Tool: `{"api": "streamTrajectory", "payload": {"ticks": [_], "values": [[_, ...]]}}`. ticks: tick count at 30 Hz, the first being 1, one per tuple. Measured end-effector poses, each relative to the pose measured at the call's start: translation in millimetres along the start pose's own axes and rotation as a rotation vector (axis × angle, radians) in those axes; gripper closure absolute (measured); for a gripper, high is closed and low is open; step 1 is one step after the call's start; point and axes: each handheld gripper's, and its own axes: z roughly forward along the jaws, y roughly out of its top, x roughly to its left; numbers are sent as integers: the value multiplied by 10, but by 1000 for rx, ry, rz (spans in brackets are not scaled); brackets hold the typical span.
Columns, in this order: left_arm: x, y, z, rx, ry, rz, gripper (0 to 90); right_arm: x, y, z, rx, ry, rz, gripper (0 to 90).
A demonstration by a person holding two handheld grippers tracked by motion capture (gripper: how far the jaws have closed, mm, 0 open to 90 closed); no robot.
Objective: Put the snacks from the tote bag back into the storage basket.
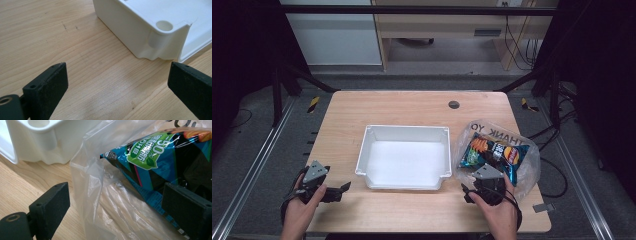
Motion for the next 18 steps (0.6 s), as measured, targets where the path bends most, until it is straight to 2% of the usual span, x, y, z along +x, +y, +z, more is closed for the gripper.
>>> {"api": "streamTrajectory", "payload": {"ticks": [7, 14, 18], "values": [[-12, 2, -23, -10, 1, 12, 26, 7, 2, -22, -4, -19, -13, 109], [-9, -6, -16, -12, -5, 8, 26, -23, 15, -68, -45, -46, -21, 141], [-1, -9, -14, -12, 0, 11, 26, -61, 54, -97, -26, -46, -46, 144]]}}
